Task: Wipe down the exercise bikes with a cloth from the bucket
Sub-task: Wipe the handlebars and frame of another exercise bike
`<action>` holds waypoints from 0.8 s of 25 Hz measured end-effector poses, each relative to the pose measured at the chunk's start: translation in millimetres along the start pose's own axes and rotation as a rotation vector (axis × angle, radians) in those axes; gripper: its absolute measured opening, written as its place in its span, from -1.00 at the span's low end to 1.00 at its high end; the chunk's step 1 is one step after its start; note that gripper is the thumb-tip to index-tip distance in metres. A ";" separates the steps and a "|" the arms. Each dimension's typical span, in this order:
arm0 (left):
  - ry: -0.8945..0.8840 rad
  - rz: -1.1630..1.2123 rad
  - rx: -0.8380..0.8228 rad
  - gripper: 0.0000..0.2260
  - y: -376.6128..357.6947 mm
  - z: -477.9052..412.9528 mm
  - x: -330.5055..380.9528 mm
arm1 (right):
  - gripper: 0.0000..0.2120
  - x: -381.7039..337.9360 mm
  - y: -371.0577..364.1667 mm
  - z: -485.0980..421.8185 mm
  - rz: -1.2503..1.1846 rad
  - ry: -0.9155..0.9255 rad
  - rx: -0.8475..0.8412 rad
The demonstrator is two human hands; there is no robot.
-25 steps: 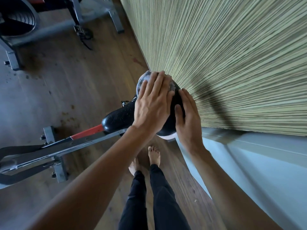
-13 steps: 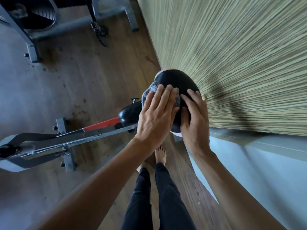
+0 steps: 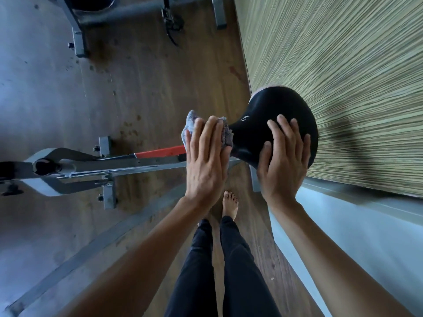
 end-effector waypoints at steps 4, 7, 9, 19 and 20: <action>-0.227 -0.056 -0.076 -0.56 -12.6 6.6 25.9 | -0.61 0.3 -0.6 -0.3 -0.001 0.001 -0.008; -0.064 -0.009 -0.047 -0.57 -1.1 2.4 -2.3 | -0.61 0.6 -0.3 1.0 -0.002 -0.013 -0.031; -0.045 -0.022 -0.076 -0.57 -3.1 4.0 4.0 | -0.61 -1.3 -1.2 1.4 0.030 -0.042 -0.033; 0.129 0.480 -0.411 -0.57 -4.7 -23.1 -29.1 | -0.50 -36.9 -17.4 30.8 0.075 -0.444 -0.047; 0.142 0.538 -0.457 -0.57 -6.8 -23.6 -32.6 | -0.50 -39.1 -18.2 32.9 0.071 -0.486 -0.037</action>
Point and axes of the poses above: each hand's wrist, its own z-axis away from the middle knuckle, its own y-axis out of the back of the hand, x = y × z, the point moved 10 cm from there along -z, towards the middle knuckle, and after that the axes turned 14 degrees about x, right-handed, at the moved point
